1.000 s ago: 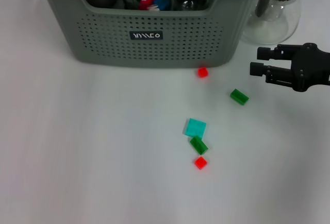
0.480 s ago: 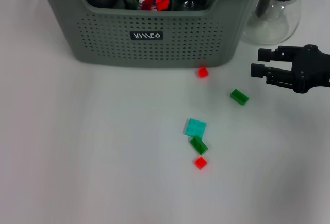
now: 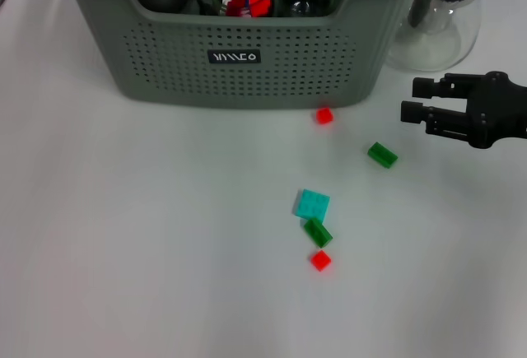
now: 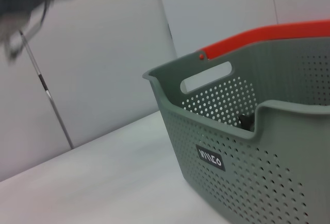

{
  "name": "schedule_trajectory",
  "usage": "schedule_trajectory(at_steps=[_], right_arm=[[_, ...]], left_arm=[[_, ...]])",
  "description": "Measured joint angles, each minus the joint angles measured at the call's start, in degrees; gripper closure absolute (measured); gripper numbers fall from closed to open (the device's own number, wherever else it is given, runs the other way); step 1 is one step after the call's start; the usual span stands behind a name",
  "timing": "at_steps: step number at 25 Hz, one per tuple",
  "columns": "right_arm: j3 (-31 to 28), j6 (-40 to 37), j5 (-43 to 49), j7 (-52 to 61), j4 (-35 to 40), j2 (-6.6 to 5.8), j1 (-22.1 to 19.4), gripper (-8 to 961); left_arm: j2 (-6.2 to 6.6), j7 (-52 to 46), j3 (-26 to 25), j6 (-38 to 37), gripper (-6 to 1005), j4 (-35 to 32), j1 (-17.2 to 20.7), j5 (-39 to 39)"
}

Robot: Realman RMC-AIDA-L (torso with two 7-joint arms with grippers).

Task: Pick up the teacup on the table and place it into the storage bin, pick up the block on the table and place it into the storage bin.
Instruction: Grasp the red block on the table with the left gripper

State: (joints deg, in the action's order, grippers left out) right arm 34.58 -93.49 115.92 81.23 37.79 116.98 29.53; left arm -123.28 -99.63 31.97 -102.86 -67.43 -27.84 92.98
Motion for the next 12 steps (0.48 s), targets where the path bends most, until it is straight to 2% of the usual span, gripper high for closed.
schedule_trajectory(at_steps=[4, 8, 10, 11, 12], right_arm=[[-0.2, 0.0, 0.0, 0.2, 0.0, -0.03, 0.3, 428], [-0.2, 0.0, 0.0, 0.8, 0.0, -0.21, 0.7, 428], [-0.1, 0.0, 0.0, 1.5, 0.0, -0.33, 0.9, 428], [0.0, 0.0, 0.0, 1.9, 0.0, -0.42, 1.0, 428], [0.0, 0.0, 0.0, 2.2, 0.0, -0.45, 1.1, 428]], left_arm=[[-1.43, 18.0, -1.1, -3.5, 496, 8.9, 6.3, 7.1], [-1.43, 31.2, -2.4, -2.5, 499, 22.1, 7.2, 16.9], [-1.45, 41.6, -2.1, 1.6, 500, 31.7, 6.7, 23.3], [-1.45, 41.6, -2.1, 1.6, 501, 31.7, 6.7, 23.3], [-1.46, 45.5, -1.6, 3.3, 501, 35.0, 6.4, 24.8]])
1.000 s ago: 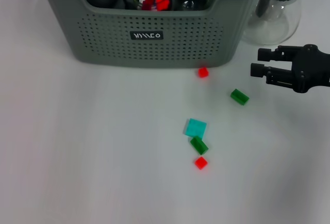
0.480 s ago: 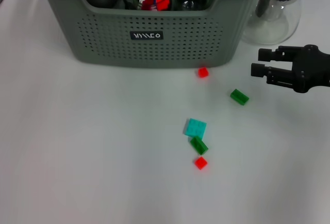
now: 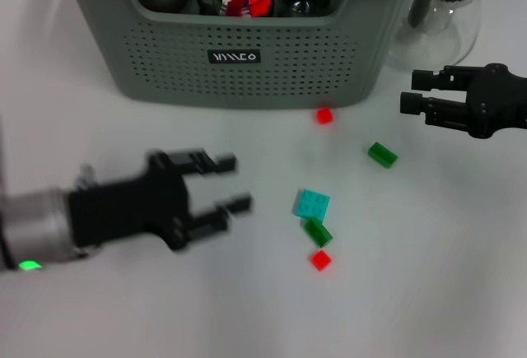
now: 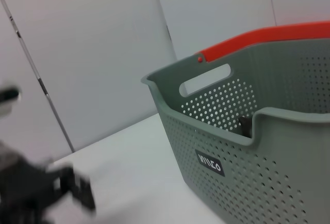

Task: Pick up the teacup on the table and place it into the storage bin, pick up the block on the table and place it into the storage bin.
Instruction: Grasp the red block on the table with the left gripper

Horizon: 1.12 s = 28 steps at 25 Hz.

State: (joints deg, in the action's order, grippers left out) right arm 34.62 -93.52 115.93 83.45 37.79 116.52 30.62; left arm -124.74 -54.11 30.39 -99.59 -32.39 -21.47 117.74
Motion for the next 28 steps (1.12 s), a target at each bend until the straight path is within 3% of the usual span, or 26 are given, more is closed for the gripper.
schedule_trajectory(at_steps=[9, 16, 20, 21, 24, 28], right_arm=[[0.0, 0.1, 0.0, 0.8, 0.0, -0.16, 0.1, 428], [0.0, 0.1, 0.0, 0.7, 0.0, -0.15, 0.1, 429], [0.1, 0.1, 0.0, 0.5, 0.0, -0.16, 0.0, 429], [0.1, 0.1, 0.0, 0.5, 0.0, -0.15, -0.1, 429], [0.1, 0.1, 0.0, 0.4, 0.0, -0.15, -0.3, 429], [0.1, 0.1, 0.0, 0.4, 0.0, -0.08, -0.5, 430]], left_arm=[[-0.04, 14.5, 6.1, 12.1, 507, 18.8, -4.3, 3.3], [-0.07, 18.7, 7.8, 16.7, 512, 25.5, -7.9, 3.5], [-0.07, 22.6, 6.9, 20.1, 514, 28.1, -8.9, 3.2], [-0.07, 28.3, 4.1, 23.1, 515, 30.7, -9.2, 3.1], [-0.07, 32.1, 1.2, 24.6, 517, 32.5, -9.0, 3.1], [-0.06, 33.4, -0.1, 25.6, 520, 33.4, -8.8, 3.1]])
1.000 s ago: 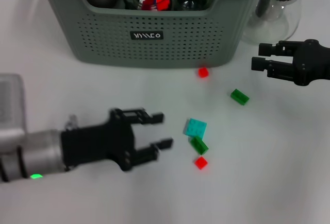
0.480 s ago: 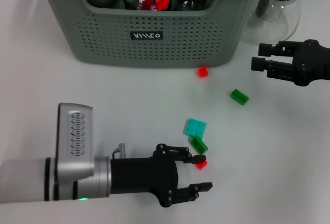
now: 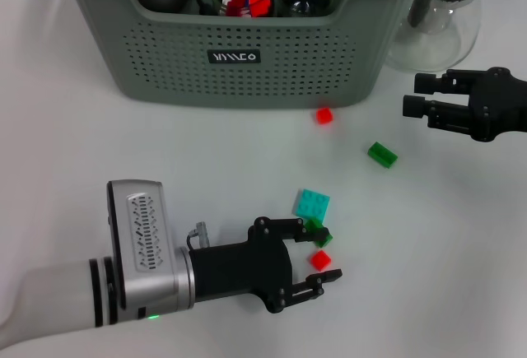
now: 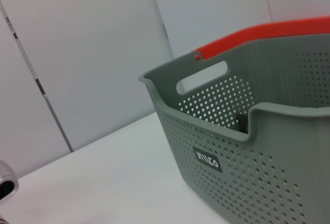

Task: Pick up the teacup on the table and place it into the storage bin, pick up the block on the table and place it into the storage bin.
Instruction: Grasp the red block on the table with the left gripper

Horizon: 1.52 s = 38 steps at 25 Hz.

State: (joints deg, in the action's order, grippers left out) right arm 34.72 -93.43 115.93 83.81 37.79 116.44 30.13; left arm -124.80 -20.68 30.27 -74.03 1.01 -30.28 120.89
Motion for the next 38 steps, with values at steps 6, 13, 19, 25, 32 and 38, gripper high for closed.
schedule_trajectory(at_steps=[6, 13, 19, 25, 32, 38], right_arm=[[0.0, 0.0, 0.0, -0.1, 0.0, 0.02, 0.0, 430], [0.0, 0.0, 0.0, -0.1, 0.0, 0.02, 0.0, 430], [-0.1, 0.0, 0.0, -0.1, 0.0, -0.03, 0.0, 429], [-0.1, 0.0, 0.0, 0.0, 0.0, -0.07, 0.0, 429], [0.0, 0.0, 0.0, 0.1, 0.0, -0.07, 0.1, 430], [0.0, 0.0, 0.0, 0.3, 0.0, -0.07, 0.4, 430]], left_arm=[[0.0, 0.7, 0.0, 2.1, 523, 1.1, -0.5, 0.2], [0.0, 2.2, -1.3, 4.0, 528, 2.1, -0.9, 0.2], [0.12, 2.2, -2.8, 4.3, 532, 1.5, -0.5, 0.1], [0.45, 0.6, -5.0, 2.8, 536, -2.0, 1.3, 0.2], [0.17, -0.7, -4.5, -0.4, 541, -3.3, 2.3, 0.6], [0.05, -0.5, -4.0, 1.7, 544, -1.6, 1.8, 0.7]])
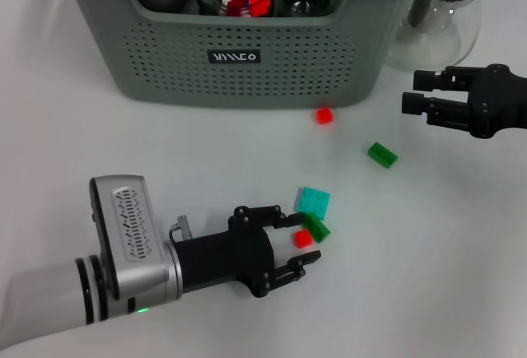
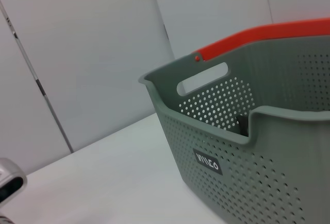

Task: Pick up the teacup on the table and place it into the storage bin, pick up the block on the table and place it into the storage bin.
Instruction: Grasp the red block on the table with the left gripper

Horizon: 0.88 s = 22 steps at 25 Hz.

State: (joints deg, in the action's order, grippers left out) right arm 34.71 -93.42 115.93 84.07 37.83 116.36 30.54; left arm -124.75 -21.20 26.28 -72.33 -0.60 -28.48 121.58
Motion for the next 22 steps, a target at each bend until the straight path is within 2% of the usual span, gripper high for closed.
schedule_trajectory(at_steps=[15, 22], right_arm=[[0.0, 0.0, 0.0, 0.0, 0.0, 0.0, 0.1, 429], [0.0, 0.0, 0.0, -0.1, 0.0, 0.0, -0.1, 429]], left_arm=[[-0.05, -0.6, -0.4, 4.1, 557, 1.2, -0.8, -0.4], [-0.05, -0.6, -0.4, 4.2, 659, 1.2, -0.9, -0.4]])
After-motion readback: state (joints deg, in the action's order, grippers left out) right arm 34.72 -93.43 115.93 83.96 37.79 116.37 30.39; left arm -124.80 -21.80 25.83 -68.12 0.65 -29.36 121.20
